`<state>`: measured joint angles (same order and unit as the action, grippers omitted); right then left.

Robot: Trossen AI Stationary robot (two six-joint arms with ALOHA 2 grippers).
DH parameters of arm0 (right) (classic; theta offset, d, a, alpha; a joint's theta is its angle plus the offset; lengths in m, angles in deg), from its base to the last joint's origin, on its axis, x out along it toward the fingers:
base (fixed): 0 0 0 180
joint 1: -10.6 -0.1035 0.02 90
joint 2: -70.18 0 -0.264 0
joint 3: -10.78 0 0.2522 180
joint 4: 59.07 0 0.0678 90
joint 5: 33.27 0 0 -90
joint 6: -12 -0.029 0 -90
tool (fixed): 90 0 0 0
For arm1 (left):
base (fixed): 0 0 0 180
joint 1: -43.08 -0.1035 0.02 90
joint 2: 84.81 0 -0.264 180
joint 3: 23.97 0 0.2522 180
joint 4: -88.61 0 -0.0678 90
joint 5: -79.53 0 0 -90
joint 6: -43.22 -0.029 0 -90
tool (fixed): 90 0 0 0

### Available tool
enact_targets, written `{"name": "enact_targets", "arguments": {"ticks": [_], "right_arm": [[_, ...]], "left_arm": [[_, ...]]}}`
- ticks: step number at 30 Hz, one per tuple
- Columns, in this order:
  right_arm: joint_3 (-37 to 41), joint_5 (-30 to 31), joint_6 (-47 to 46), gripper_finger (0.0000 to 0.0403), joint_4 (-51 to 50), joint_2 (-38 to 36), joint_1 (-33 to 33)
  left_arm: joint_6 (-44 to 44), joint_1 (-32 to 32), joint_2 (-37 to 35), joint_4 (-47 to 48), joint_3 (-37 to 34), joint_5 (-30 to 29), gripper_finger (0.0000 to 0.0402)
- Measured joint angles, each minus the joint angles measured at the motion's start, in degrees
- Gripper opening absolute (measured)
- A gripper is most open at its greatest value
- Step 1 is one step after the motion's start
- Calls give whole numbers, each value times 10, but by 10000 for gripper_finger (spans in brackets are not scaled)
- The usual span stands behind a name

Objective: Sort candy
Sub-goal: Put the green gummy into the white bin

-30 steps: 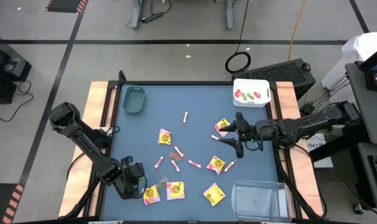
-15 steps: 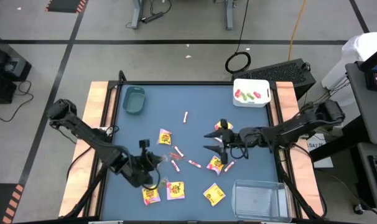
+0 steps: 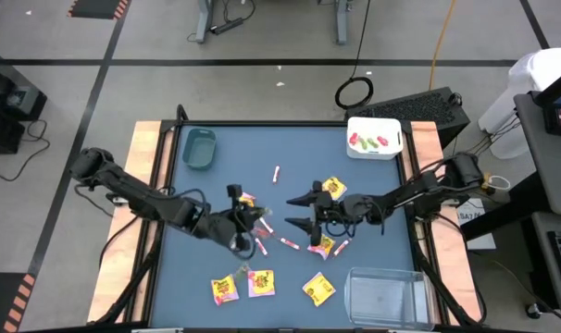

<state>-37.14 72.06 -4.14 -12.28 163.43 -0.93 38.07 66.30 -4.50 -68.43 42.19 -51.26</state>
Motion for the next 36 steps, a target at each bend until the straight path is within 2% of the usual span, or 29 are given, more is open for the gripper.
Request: {"name": "enact_targets", "arguments": {"ticks": [5,10,15,21,25,30,36], "right_arm": [[-56,4,17,295,2,46,10],[-104,37,40,301,1,79,16],[-135,39,42,299,-25,92,25],[-142,38,0,296,-59,92,35],[-142,38,-18,263,-67,92,37],[-142,38,-31,190,-65,92,37],[-142,40,-30,110,-65,92,37]], "left_arm": [[-2,-47,0,-17,0,37,54],[-2,-74,0,-17,0,84,54],[-21,-83,0,-17,0,91,54],[-34,-83,0,-14,0,91,54],[-32,-83,0,-13,0,91,54],[-28,-83,0,-12,0,90,56],[-21,-83,0,-12,0,88,91]]}}
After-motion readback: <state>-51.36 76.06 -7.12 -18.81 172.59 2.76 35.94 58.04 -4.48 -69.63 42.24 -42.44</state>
